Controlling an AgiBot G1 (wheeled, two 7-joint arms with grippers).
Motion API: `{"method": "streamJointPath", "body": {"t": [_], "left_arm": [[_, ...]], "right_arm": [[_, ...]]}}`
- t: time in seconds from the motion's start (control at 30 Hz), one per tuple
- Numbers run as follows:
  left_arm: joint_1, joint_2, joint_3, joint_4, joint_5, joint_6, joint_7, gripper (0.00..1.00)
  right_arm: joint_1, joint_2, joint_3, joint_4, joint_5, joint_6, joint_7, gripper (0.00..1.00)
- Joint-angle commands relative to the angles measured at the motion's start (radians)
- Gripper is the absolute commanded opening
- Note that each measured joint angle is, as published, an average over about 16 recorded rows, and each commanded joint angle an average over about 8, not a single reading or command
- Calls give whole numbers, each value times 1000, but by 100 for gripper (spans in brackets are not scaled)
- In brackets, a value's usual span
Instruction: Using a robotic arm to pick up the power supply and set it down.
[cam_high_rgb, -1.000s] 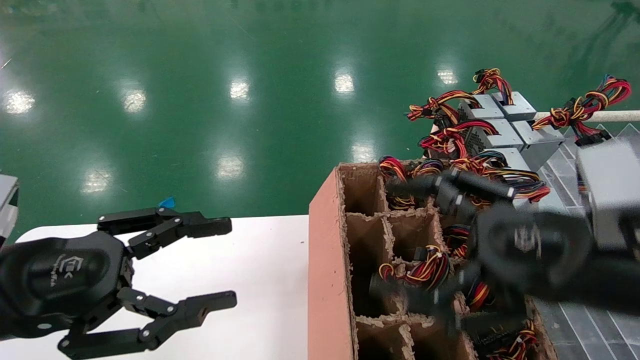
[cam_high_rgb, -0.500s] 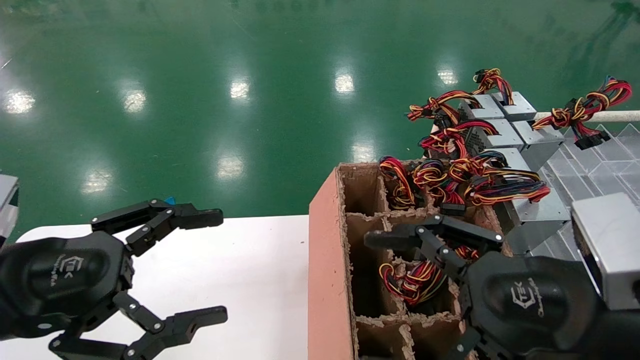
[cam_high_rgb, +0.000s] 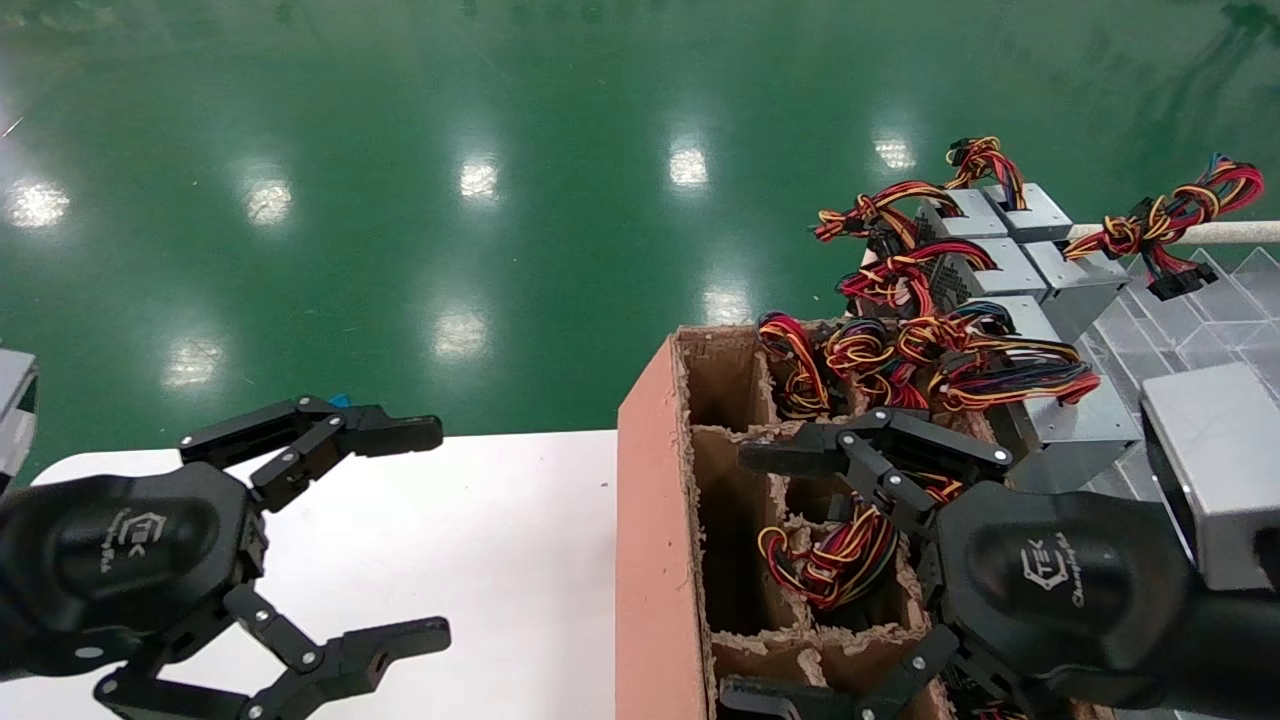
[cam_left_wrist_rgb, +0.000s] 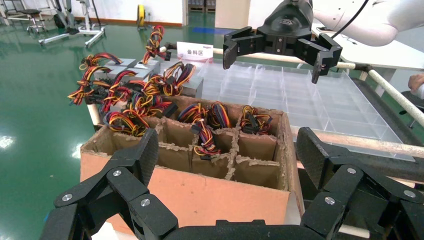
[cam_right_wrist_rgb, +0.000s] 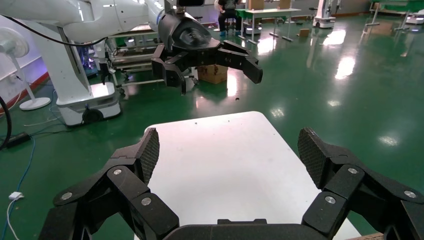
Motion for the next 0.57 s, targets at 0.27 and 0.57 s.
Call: {"method": "streamJointPath", "body": {"t": [0.27,0.57], "left_arm": [[0,0,0,0,0,0,0,100],[0,0,0,0,0,0,0,100]], "right_arm": [[3,-1,1,-5,-2,2,-2,100],[4,-1,1,-7,-3,3,-3,100]]}}
